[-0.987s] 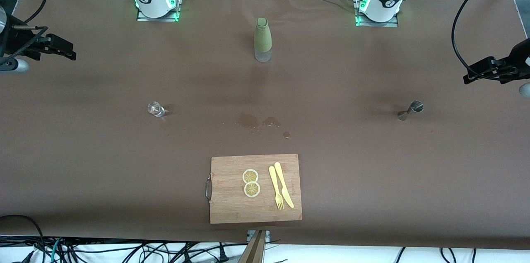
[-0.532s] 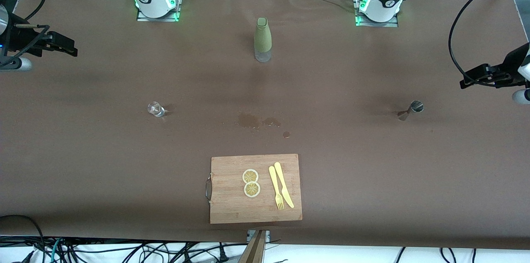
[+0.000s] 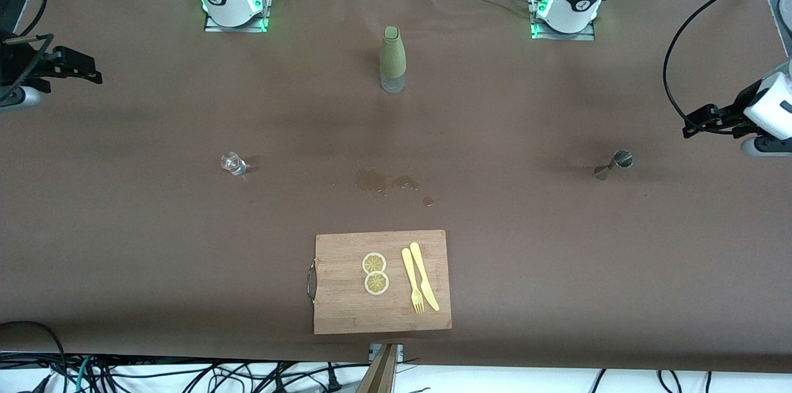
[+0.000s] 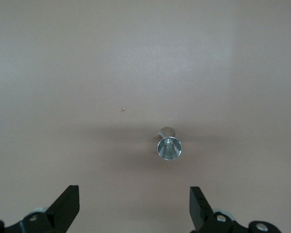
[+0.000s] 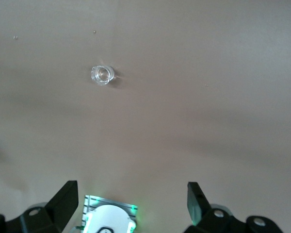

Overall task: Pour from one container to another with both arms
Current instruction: 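Lower the right gripper to the glass beaker while the left gripper reaches the jigger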

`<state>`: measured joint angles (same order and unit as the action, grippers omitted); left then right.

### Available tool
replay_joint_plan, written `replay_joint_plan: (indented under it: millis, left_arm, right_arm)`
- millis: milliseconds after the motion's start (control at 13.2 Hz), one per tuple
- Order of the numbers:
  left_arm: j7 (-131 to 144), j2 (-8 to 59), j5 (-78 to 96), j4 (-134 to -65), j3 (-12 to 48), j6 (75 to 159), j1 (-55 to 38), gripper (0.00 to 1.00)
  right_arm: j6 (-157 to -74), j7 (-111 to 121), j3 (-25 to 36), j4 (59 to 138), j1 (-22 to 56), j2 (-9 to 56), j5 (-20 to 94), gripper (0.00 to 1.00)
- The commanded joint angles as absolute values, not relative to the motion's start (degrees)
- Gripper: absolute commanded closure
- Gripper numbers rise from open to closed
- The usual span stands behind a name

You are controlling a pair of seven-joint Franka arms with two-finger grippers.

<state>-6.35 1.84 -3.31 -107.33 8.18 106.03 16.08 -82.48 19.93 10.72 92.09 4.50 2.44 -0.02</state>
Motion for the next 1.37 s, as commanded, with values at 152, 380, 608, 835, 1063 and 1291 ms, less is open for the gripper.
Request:
replay_joint_plan:
  millis: [152, 380, 608, 835, 1063, 1291]
  left_arm:
    - [-22.28, 3.32, -4.13, -111.8, 7.22, 112.04, 19.42, 0.0]
    - [-36.07, 8.42, -0.55, -111.09, 3.0, 115.22, 19.42, 0.0]
    - [-57.95, 13.43, 5.95, -109.78, -0.96, 119.08, 19.6, 0.0]
    - [-71.14, 17.04, 12.9, -109.78, -1.85, 120.67, 20.91, 0.0]
    - [-93.16, 23.35, 27.1, -109.34, -5.69, 120.94, 21.62, 0.0]
    - [-118.59, 29.87, 41.28, -106.96, -8.52, 120.24, 21.36, 0.0]
  right_arm:
    - [-83.24, 38.1, 16.59, 91.84, 3.78, 6.14, 3.24, 0.0]
    - [-83.67, 49.36, 20.3, 92.29, 0.19, 9.57, 10.08, 0.0]
    - [-83.85, 60.43, 20.3, 92.29, -4.21, 13.43, 14.22, 0.0]
    - [-87.62, 73.87, 20.3, 94.03, -7.02, 18.0, 20.45, 0.0]
    - [-88.15, 87.14, 20.3, 95.79, -9.49, 22.05, 28.63, 0.0]
    - [-93.41, 104.45, 20.3, 101.4, -11.16, 23.38, 36.36, 0.0]
